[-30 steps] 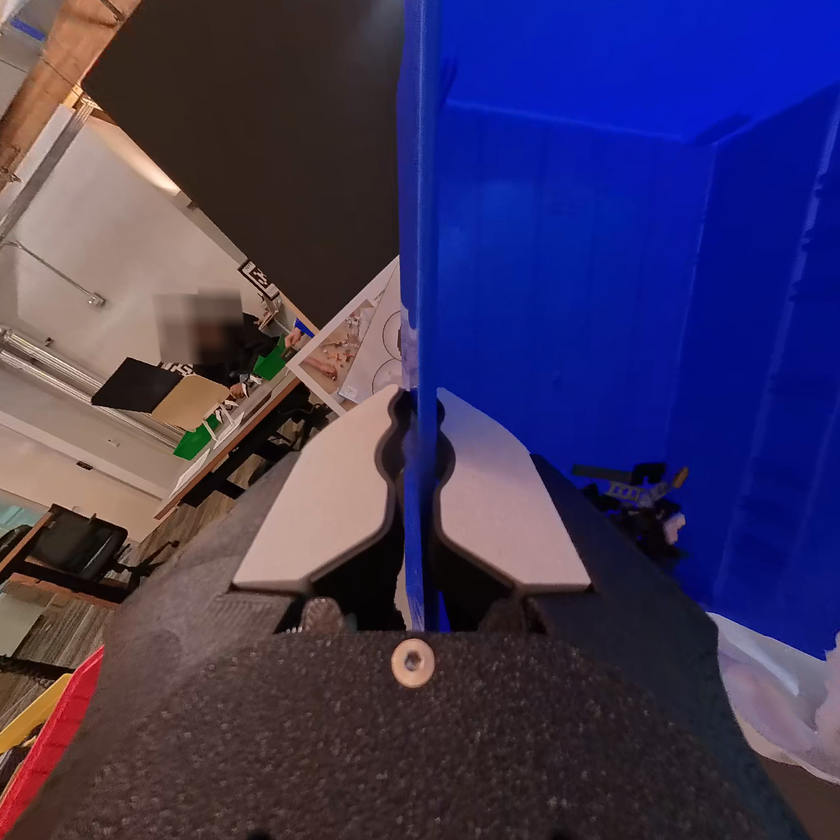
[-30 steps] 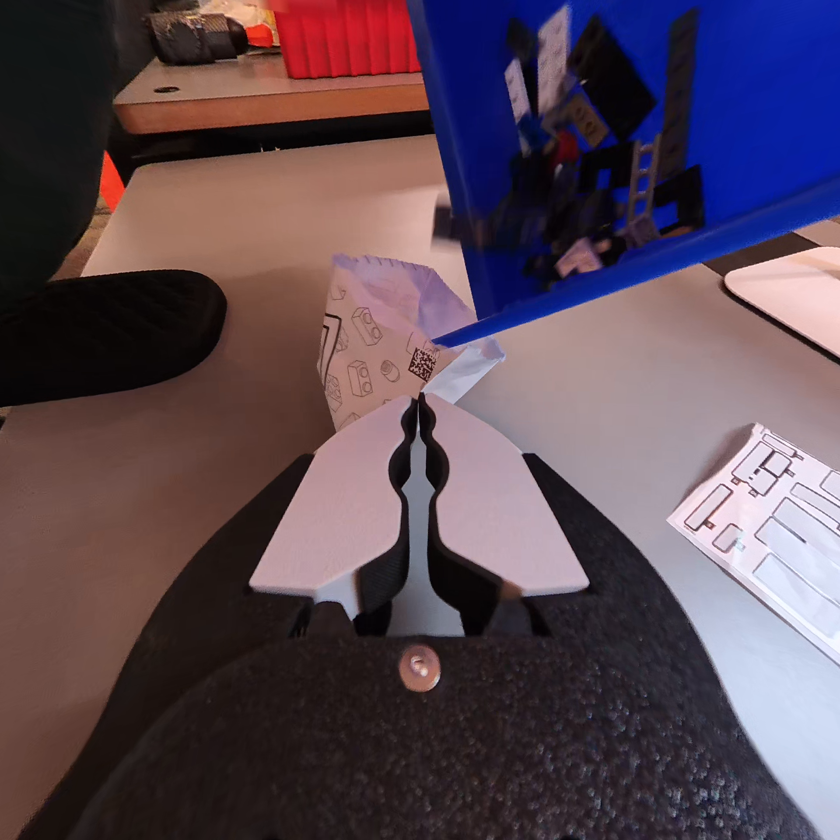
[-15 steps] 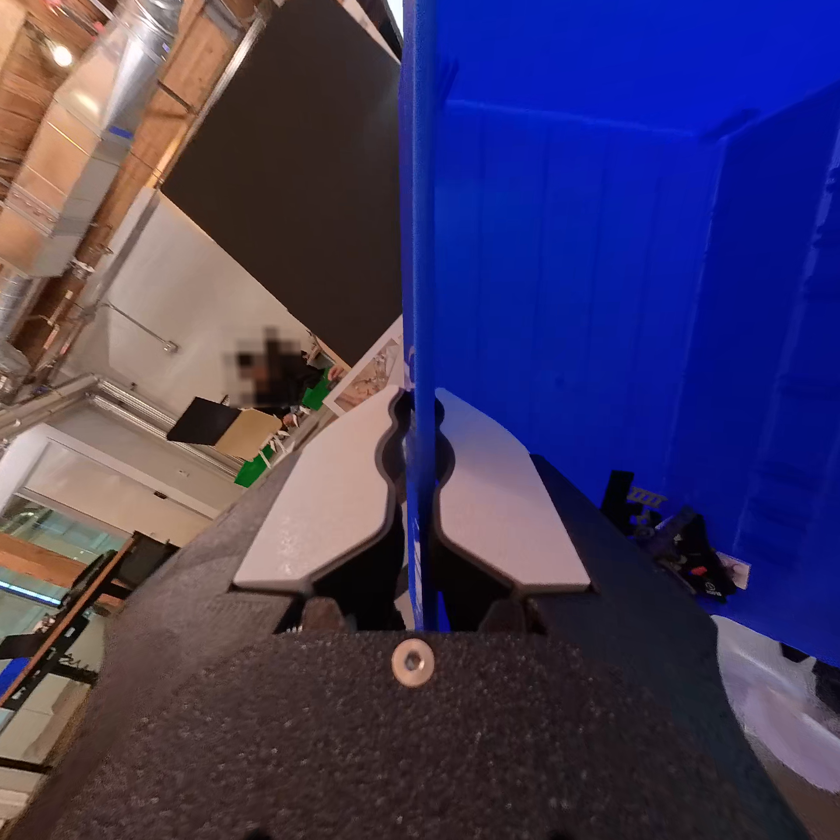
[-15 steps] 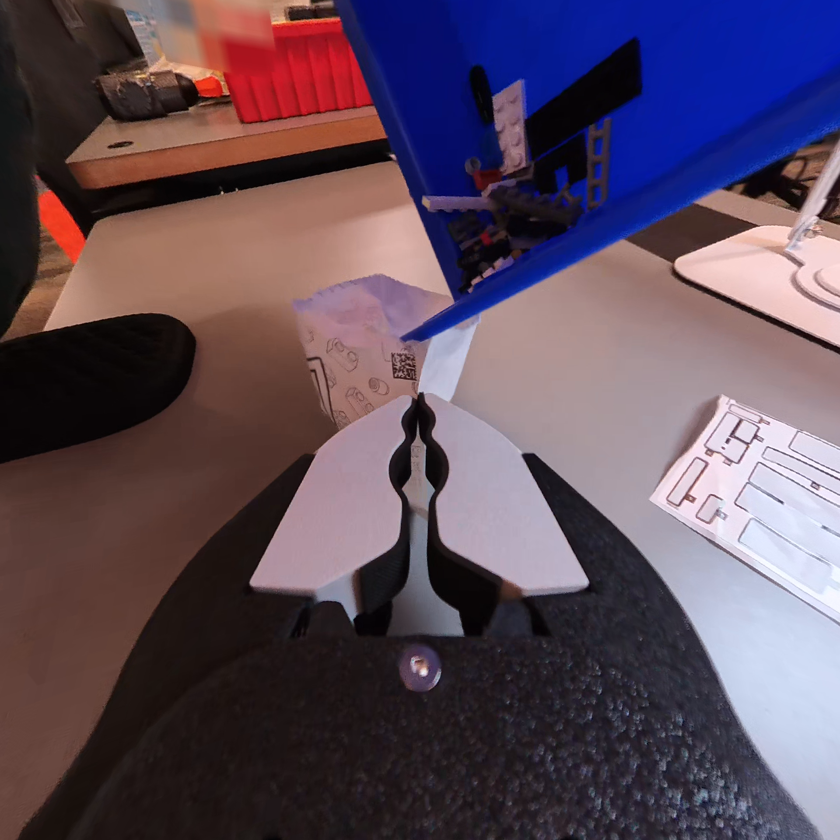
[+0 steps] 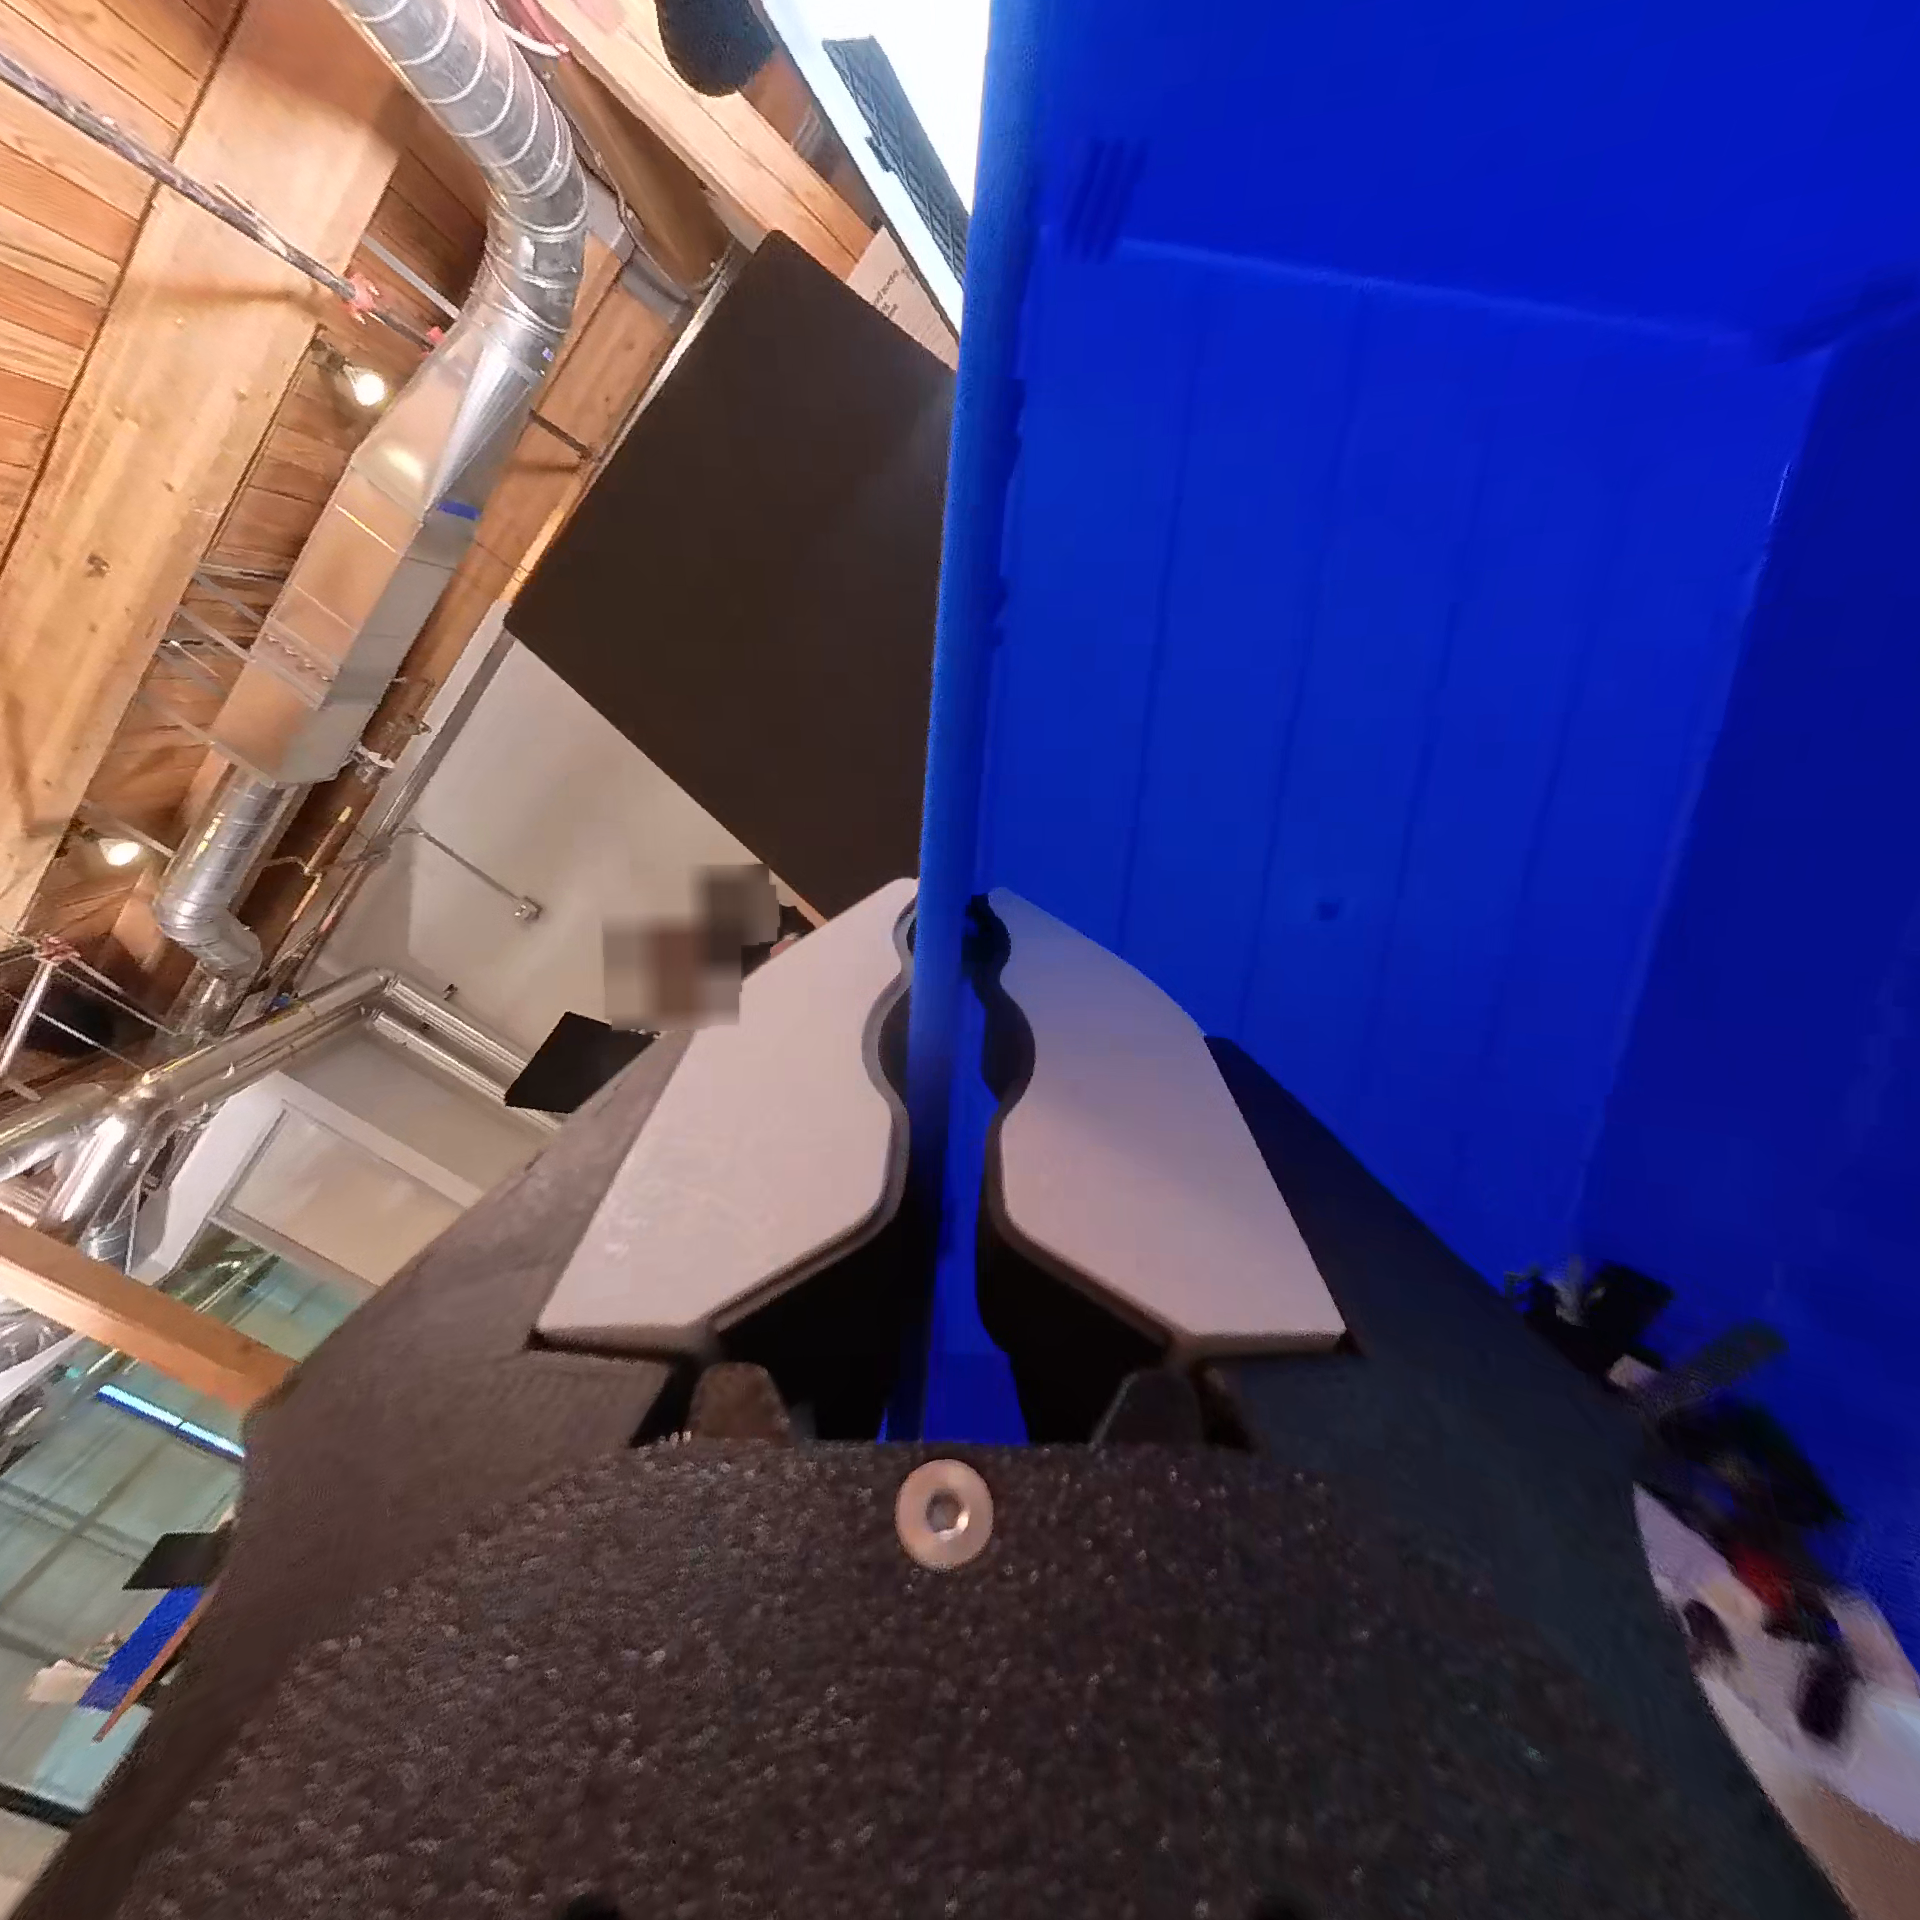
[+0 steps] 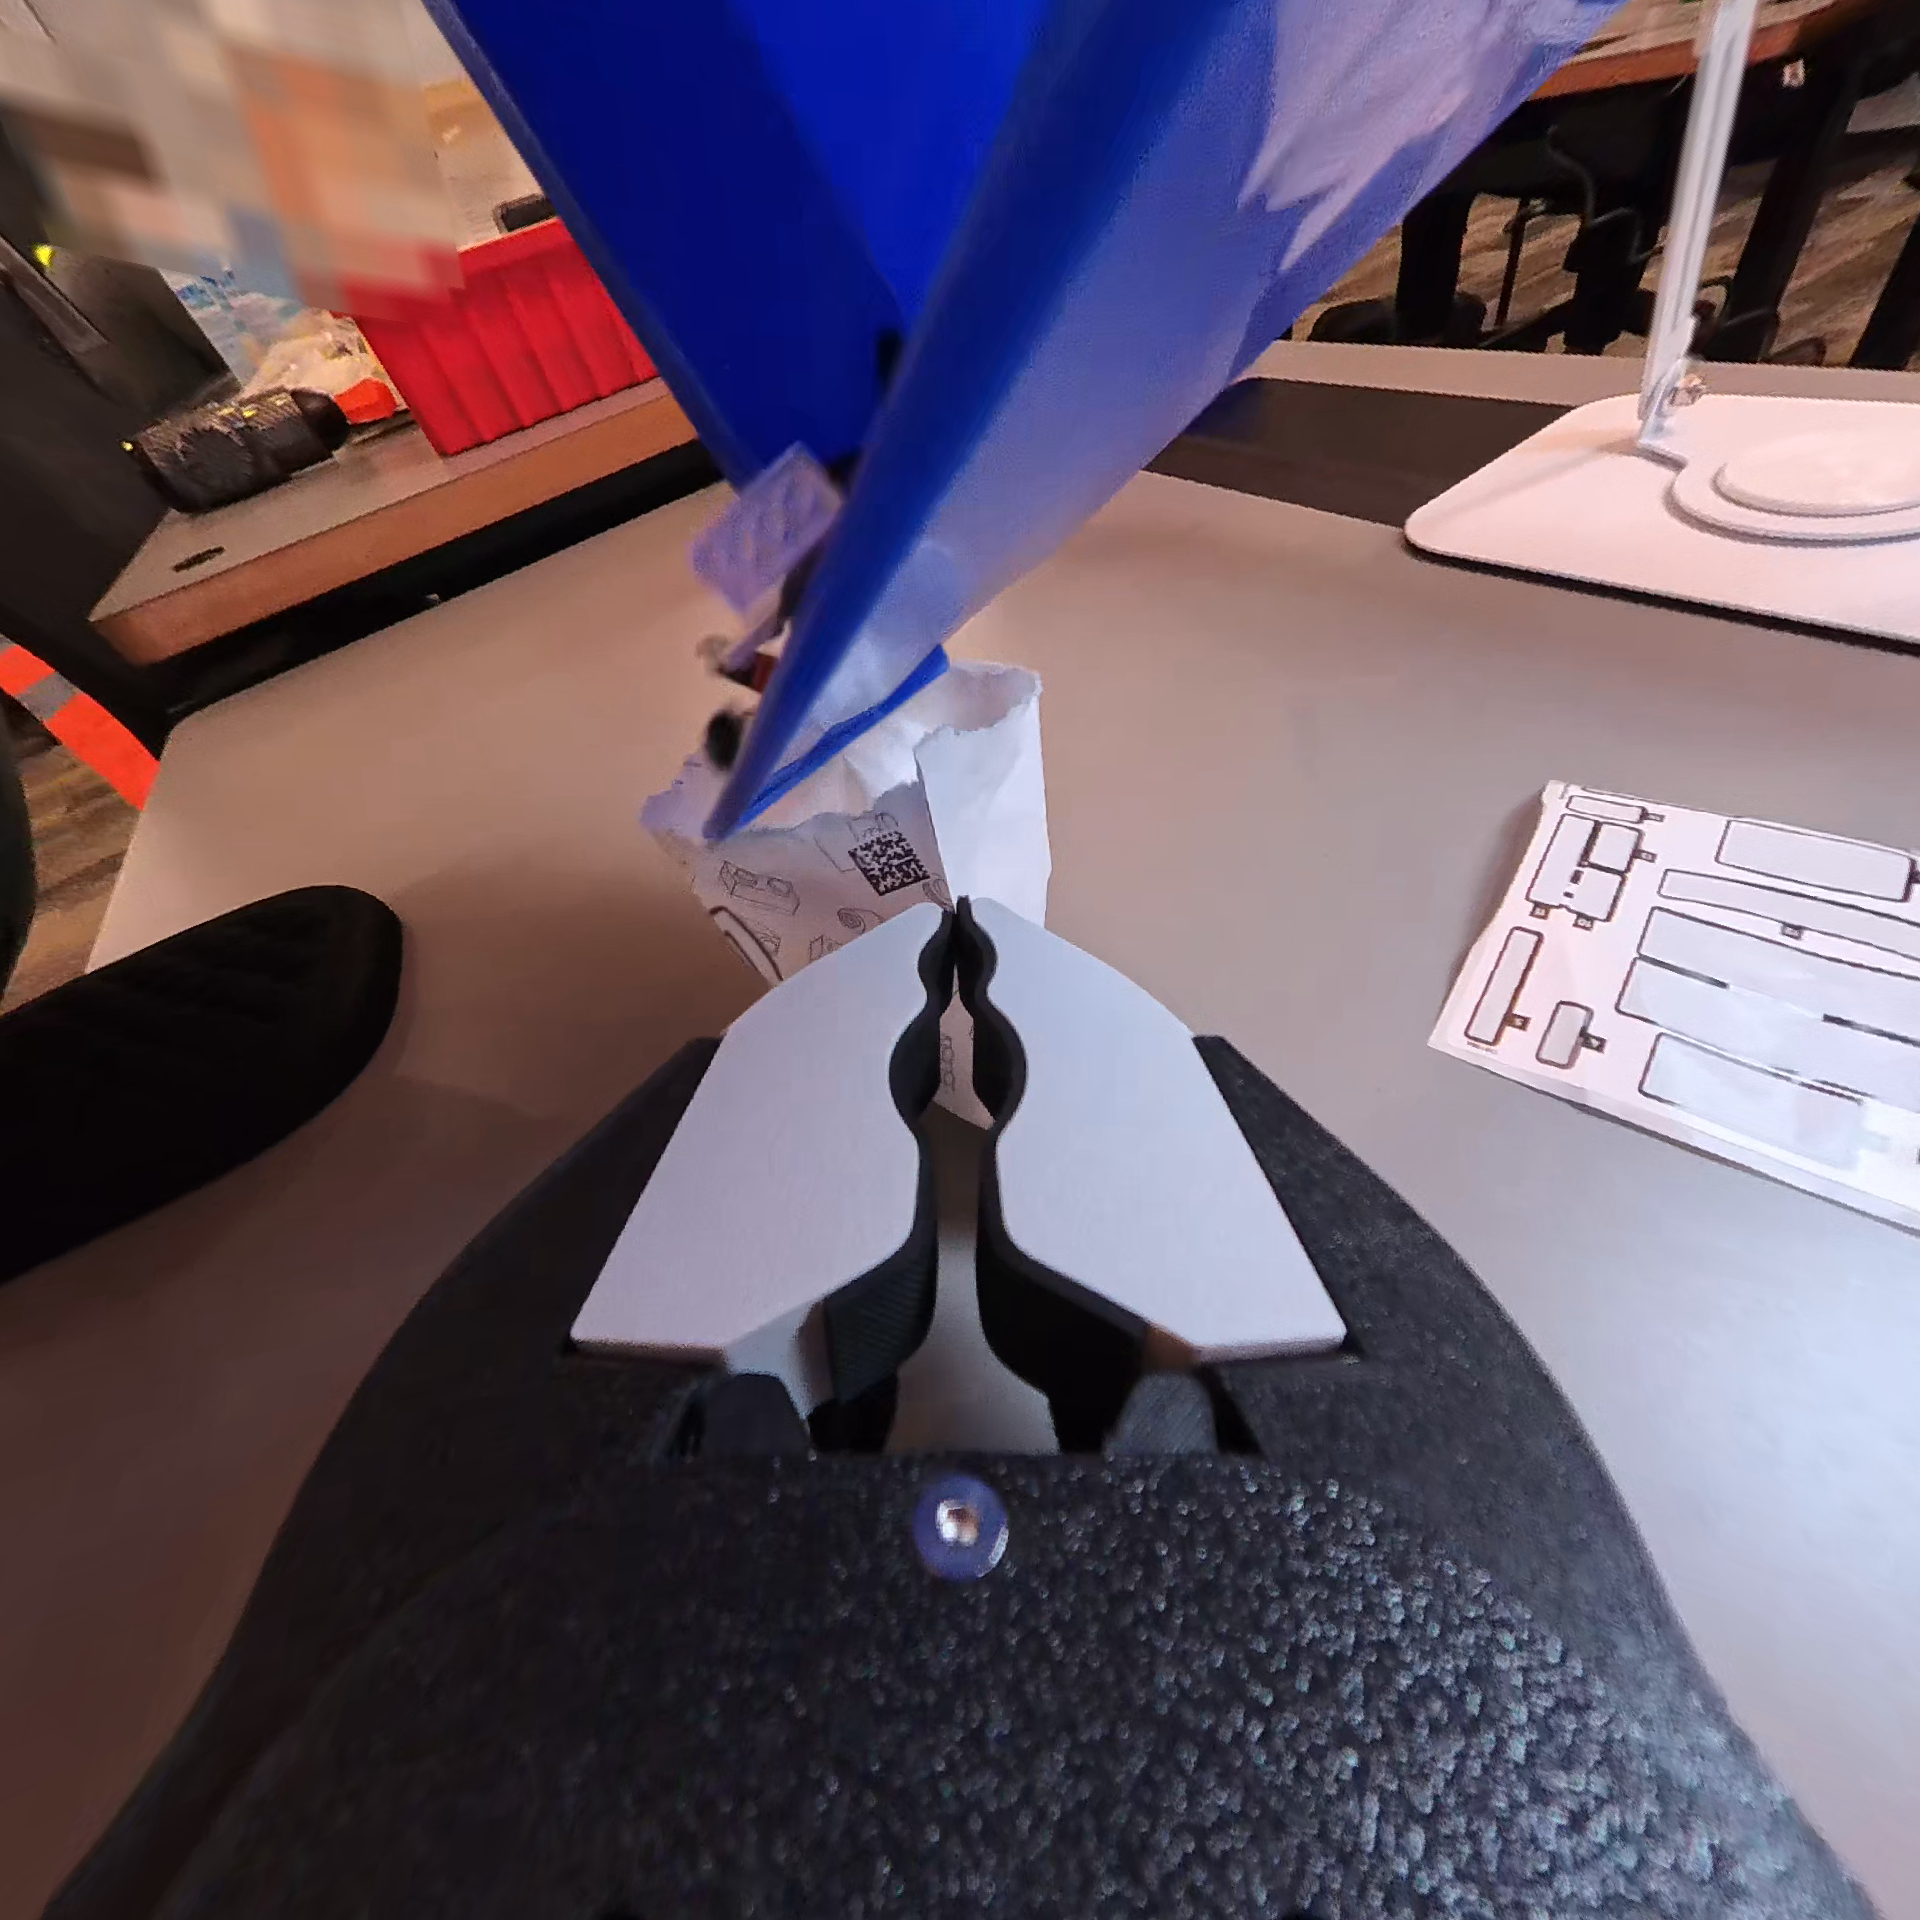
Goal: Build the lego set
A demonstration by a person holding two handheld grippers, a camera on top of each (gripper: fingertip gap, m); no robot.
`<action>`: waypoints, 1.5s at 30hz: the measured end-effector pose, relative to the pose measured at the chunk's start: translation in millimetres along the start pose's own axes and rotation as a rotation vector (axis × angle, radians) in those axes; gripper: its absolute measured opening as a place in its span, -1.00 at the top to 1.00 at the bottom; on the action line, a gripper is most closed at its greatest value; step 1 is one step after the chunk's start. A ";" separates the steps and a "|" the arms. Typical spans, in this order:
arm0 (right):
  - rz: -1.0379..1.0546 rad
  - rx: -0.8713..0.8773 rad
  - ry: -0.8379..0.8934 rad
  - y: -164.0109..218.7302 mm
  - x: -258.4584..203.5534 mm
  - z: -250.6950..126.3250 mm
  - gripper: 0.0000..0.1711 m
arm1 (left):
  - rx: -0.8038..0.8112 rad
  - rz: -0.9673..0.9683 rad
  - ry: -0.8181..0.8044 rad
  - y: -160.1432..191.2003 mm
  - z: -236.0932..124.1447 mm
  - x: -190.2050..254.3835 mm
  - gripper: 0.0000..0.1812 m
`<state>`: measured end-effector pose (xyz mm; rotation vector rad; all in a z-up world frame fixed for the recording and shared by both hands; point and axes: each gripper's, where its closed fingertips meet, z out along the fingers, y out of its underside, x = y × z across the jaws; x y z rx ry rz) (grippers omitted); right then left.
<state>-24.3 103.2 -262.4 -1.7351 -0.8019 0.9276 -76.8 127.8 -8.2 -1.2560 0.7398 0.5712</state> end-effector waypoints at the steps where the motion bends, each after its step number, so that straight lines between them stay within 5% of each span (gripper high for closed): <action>1: 0.011 0.000 -0.001 0.1 0.3 -0.1 1.00 | 0.006 0.006 -0.004 1.0 1.9 1.1 0.93; 13: 0.114 0.005 -0.016 0.0 6.0 -1.7 1.00 | -0.038 -0.051 -0.028 17.6 41.6 1.9 0.92; 27: 0.225 0.087 -0.003 -9.2 19.9 -9.8 1.00 | 0.208 -0.102 -0.143 -9.2 12.0 -2.8 0.93; 45: 0.208 0.082 0.007 -8.1 24.2 -11.9 1.00 | 0.314 -0.150 -0.161 -3.1 3.2 14.5 0.94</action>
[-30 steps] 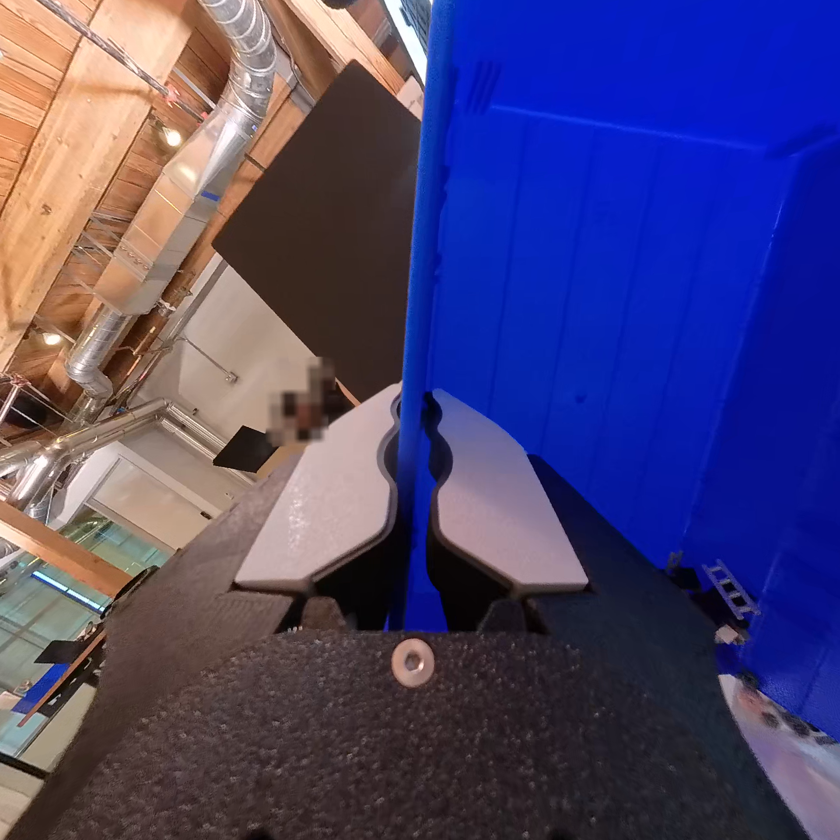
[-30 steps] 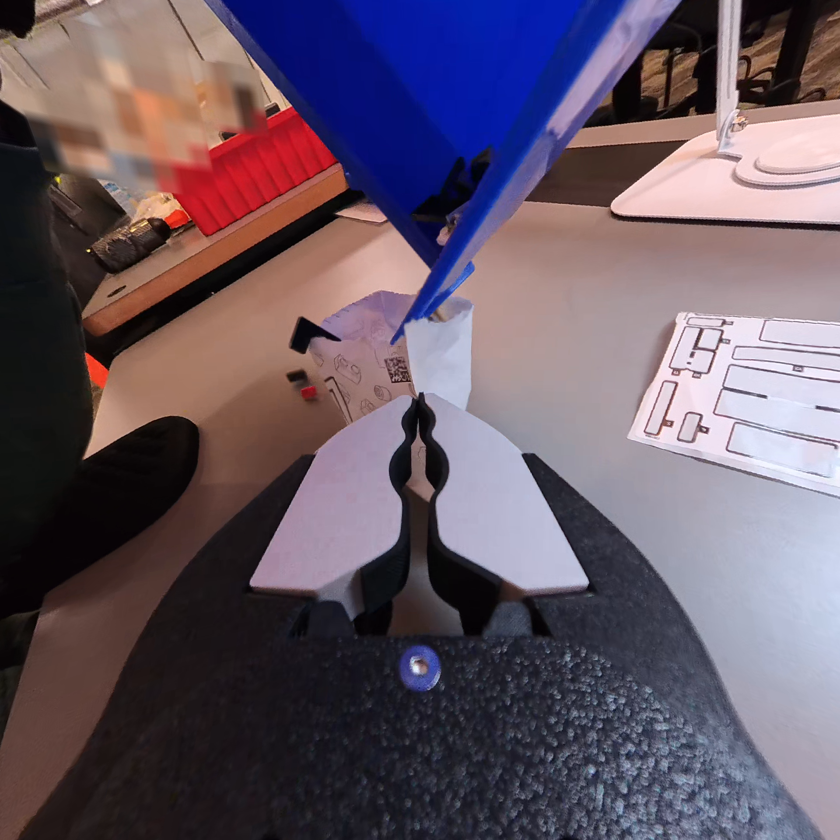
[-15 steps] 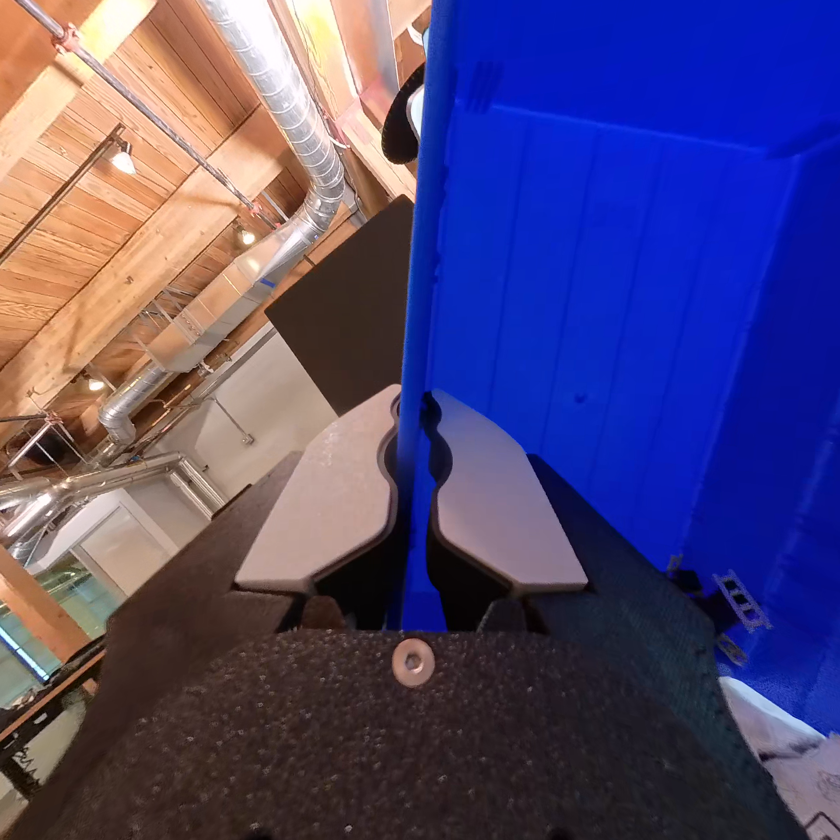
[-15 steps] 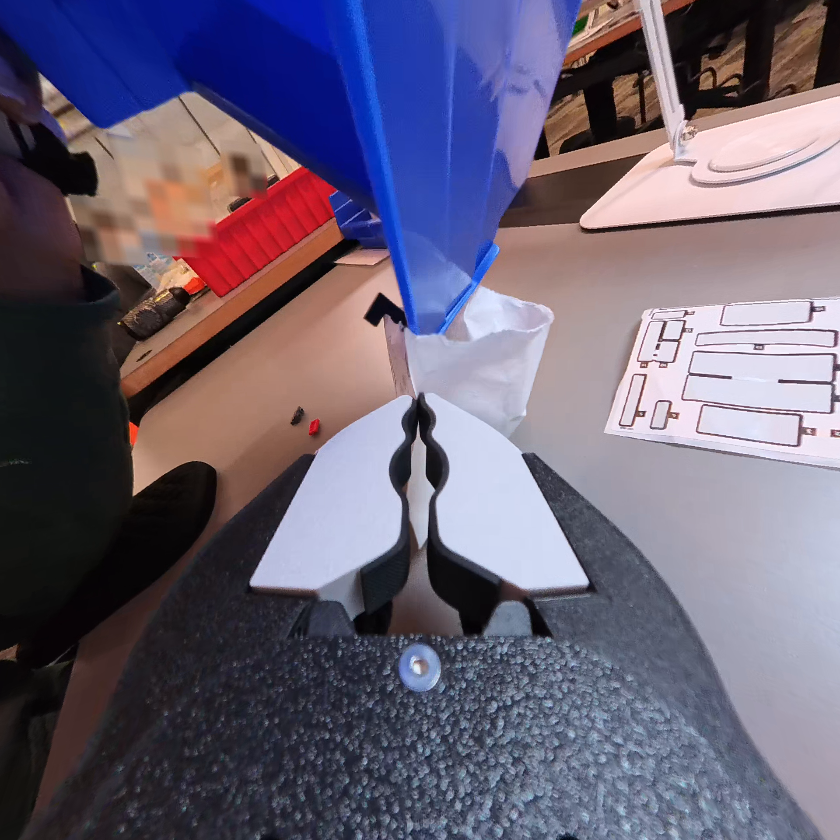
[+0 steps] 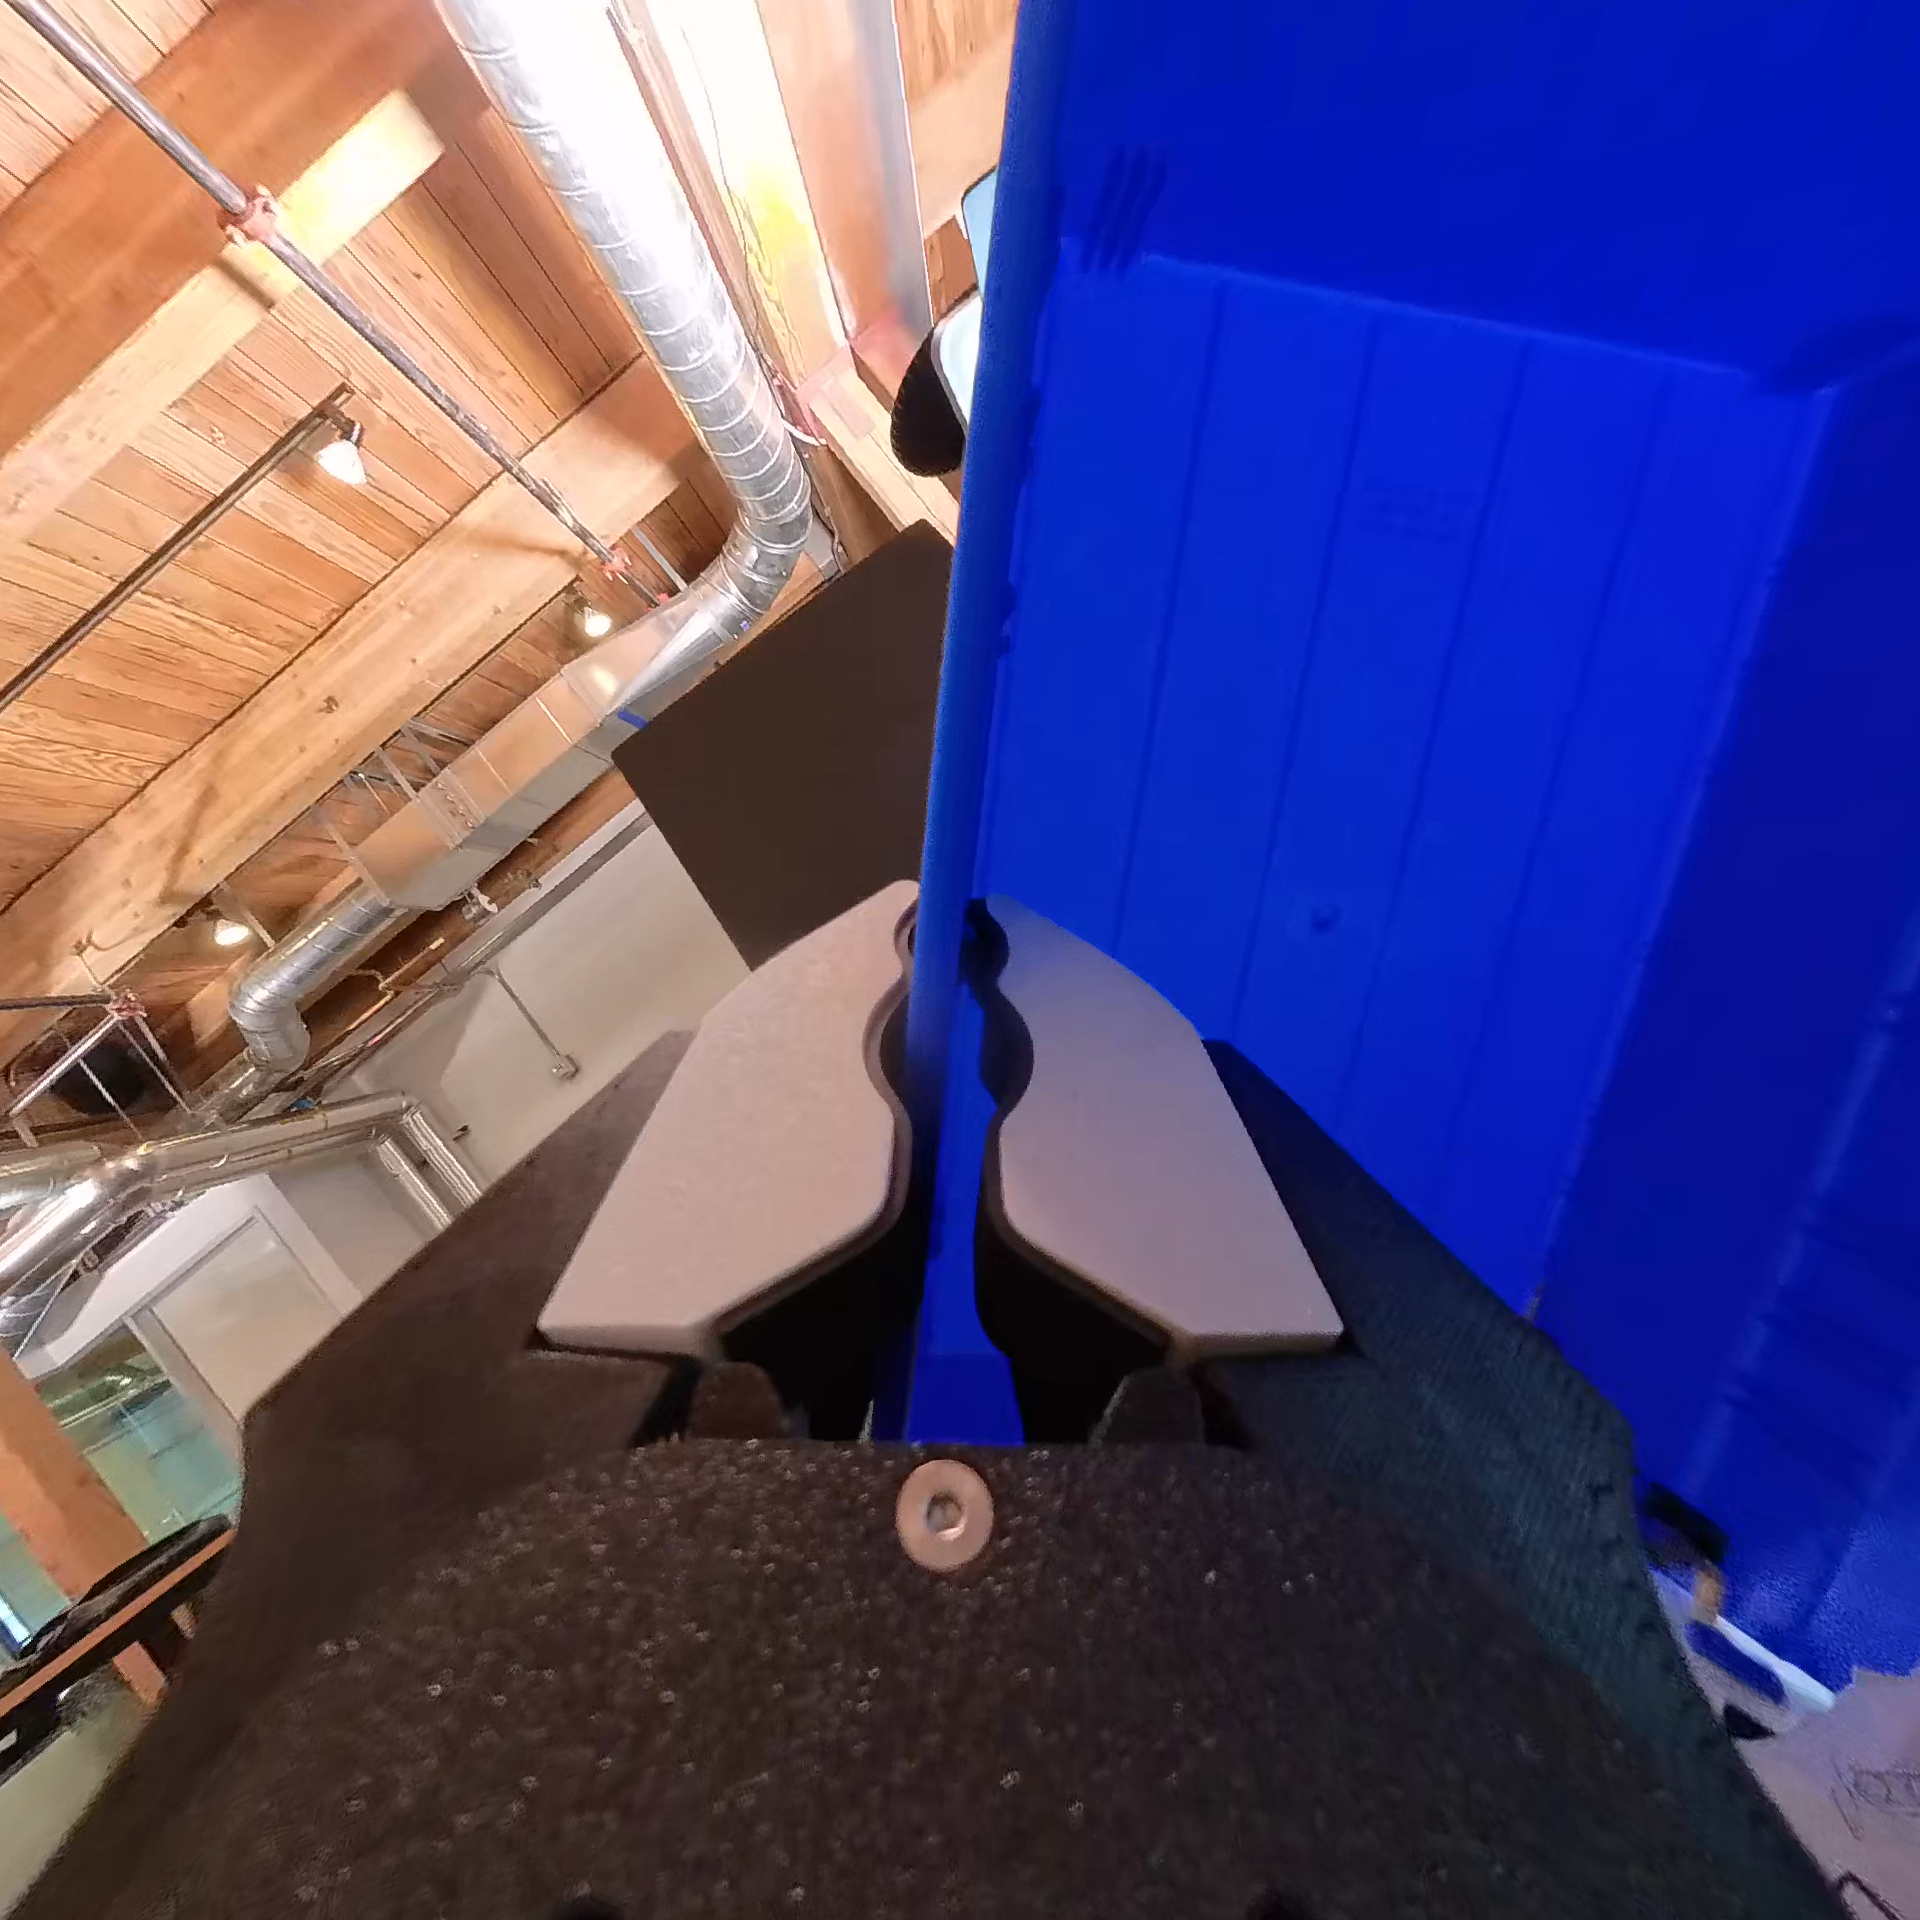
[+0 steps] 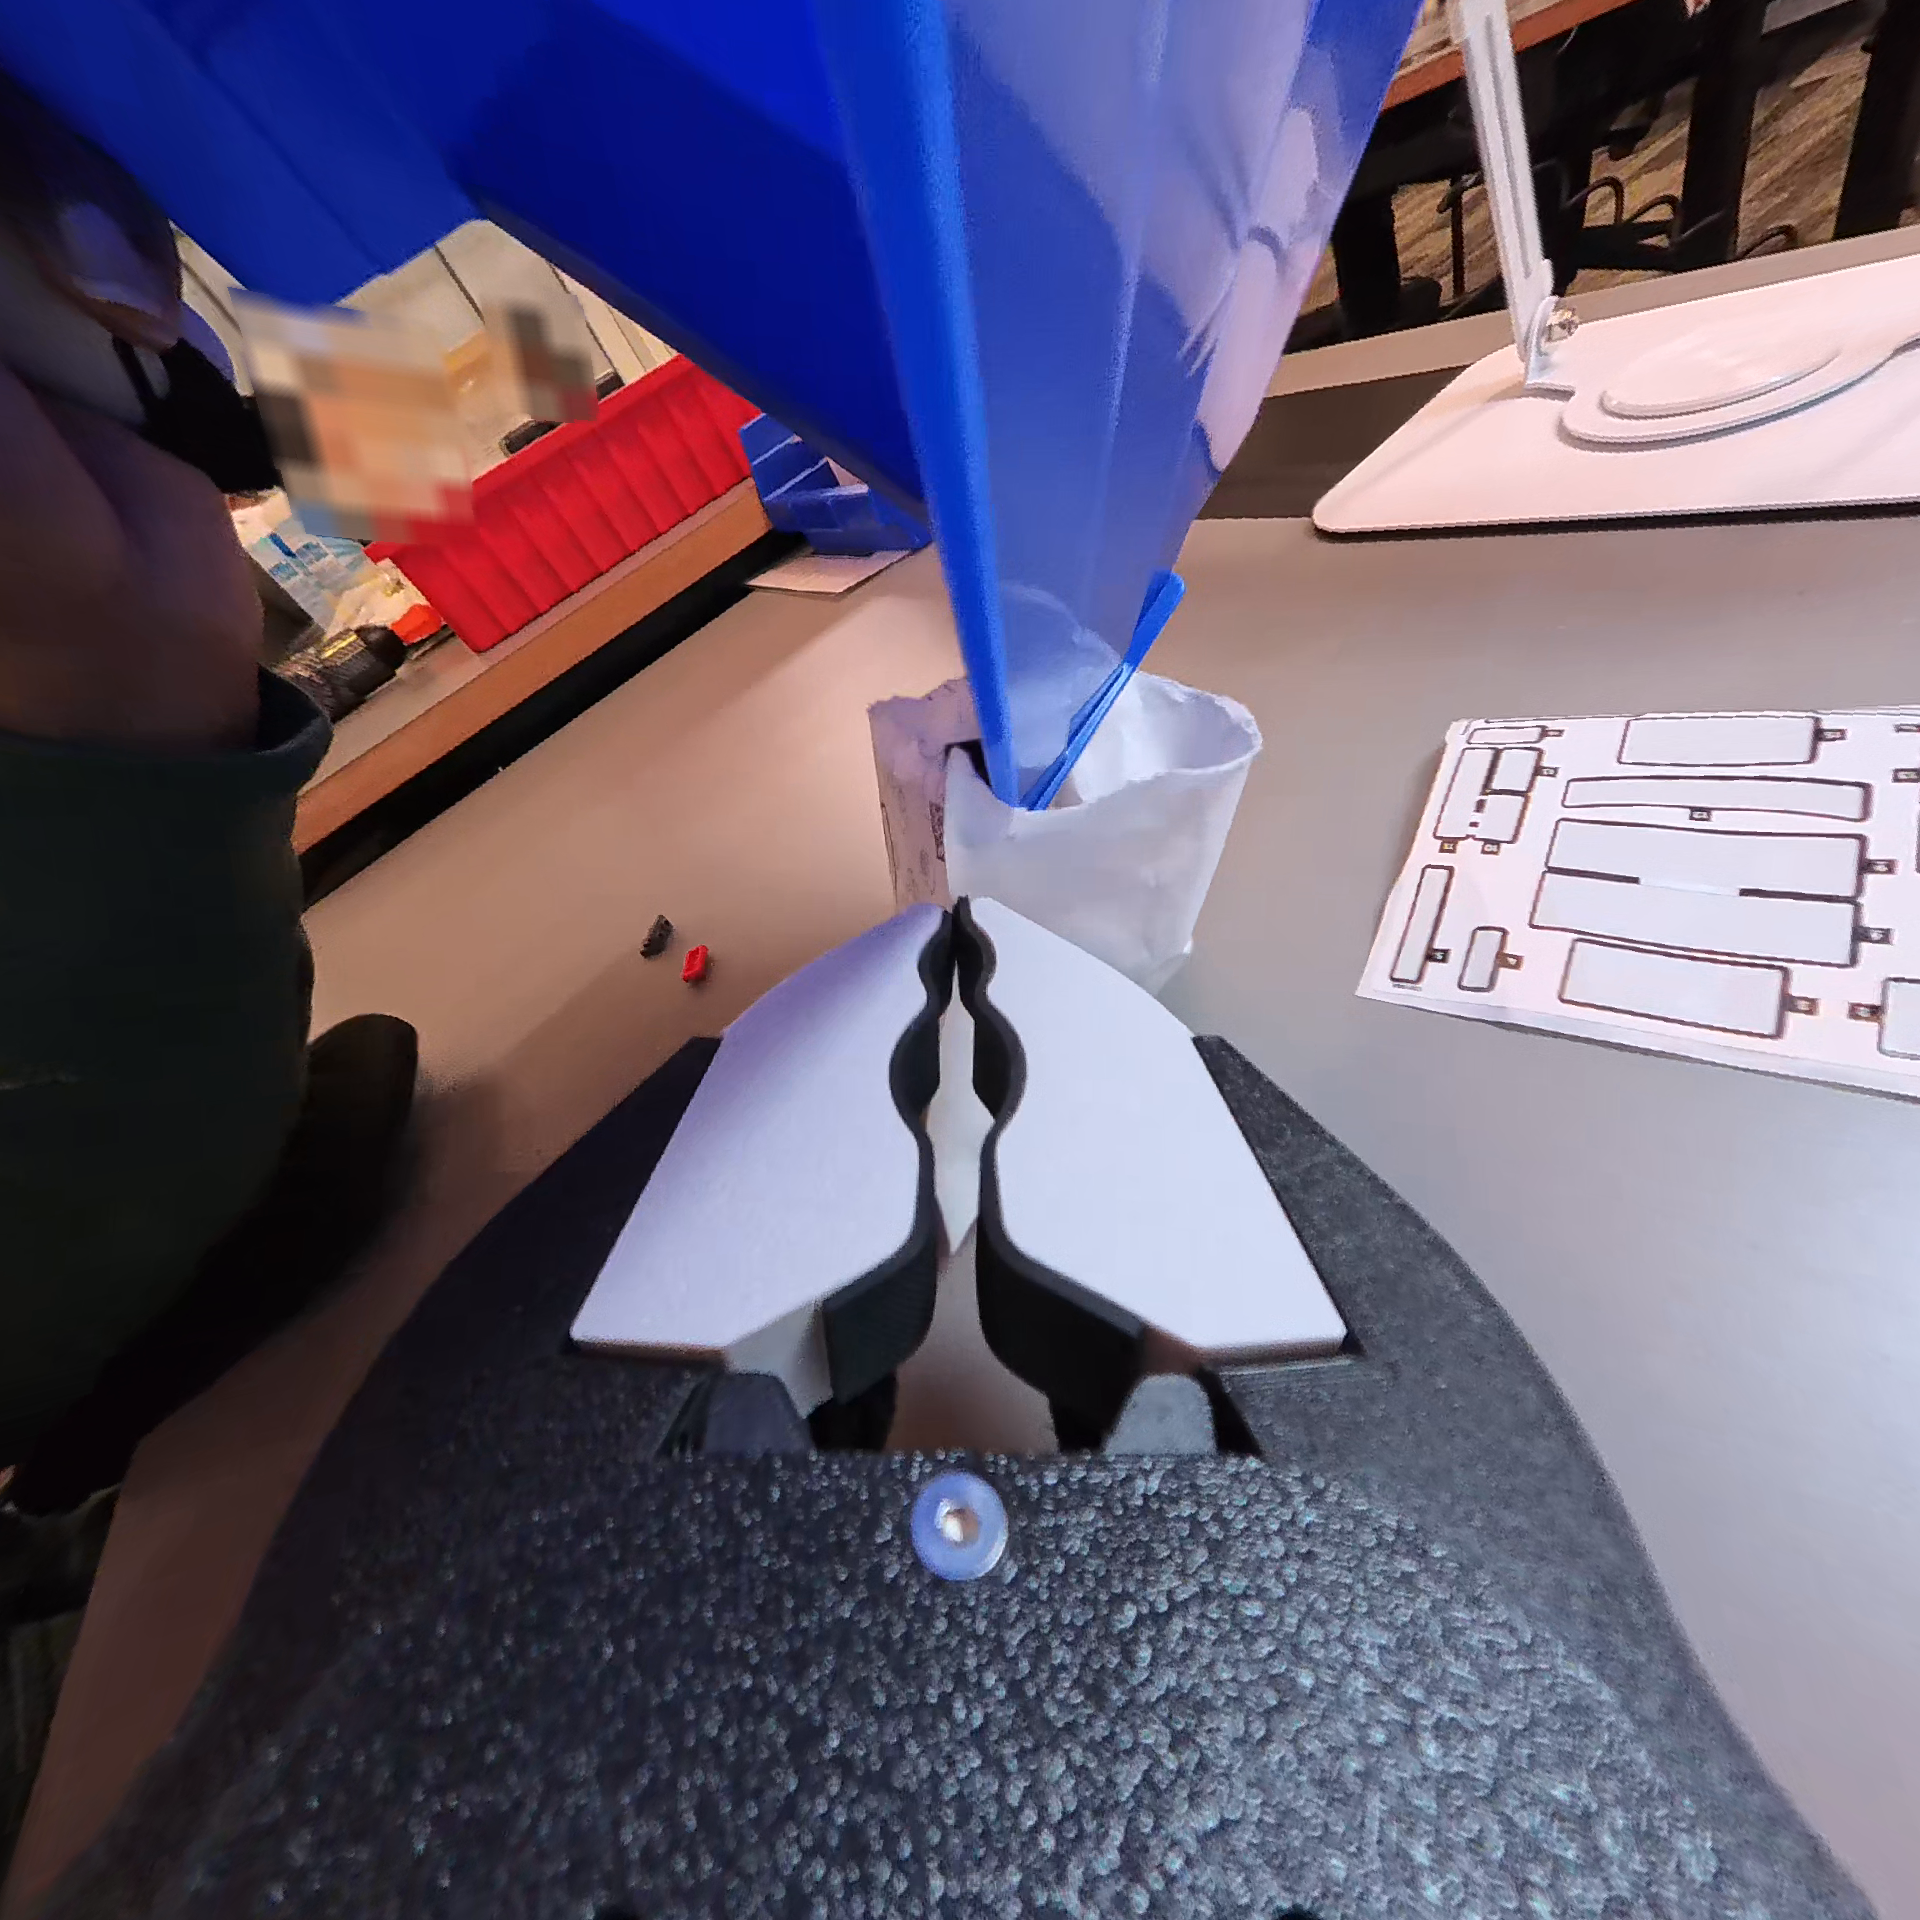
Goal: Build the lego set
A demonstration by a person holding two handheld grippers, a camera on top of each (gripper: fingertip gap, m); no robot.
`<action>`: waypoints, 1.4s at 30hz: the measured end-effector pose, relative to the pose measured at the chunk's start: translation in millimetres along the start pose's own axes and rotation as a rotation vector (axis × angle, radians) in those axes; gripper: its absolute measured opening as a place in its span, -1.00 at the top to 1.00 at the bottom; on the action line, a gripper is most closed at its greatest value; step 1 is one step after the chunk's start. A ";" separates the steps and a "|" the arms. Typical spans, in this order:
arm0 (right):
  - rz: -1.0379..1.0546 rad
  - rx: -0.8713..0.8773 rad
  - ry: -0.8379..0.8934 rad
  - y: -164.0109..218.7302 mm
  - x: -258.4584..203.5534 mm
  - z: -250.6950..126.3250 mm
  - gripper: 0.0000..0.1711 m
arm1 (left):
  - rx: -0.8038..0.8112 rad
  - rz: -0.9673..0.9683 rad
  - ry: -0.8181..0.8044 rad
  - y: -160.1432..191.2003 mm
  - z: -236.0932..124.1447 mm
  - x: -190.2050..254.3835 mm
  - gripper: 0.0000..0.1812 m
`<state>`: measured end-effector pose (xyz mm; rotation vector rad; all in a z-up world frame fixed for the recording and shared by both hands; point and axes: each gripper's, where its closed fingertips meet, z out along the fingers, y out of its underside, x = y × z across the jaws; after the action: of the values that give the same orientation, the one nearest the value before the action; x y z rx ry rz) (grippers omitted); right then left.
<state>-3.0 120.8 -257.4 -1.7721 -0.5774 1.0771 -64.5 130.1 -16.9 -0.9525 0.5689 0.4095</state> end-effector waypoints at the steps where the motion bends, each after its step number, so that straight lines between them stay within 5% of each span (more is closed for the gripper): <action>1: -0.004 0.000 0.000 0.0 -0.3 0.3 1.00 | 0.008 0.001 -0.002 -1.8 -0.9 -1.1 0.94; 15: -0.005 0.053 -0.033 -7.9 -3.9 -2.4 1.00 | 0.176 0.095 -0.031 -45.1 -2.7 -2.7 0.94; 42: 0.001 0.063 -0.053 -9.6 -4.1 -4.1 1.00 | 0.093 -0.008 -0.068 -14.2 -0.1 -23.1 0.95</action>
<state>-0.8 119.9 -246.4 -1.6935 -0.5686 1.1342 -74.5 120.7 6.5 -0.8479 0.5175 0.4032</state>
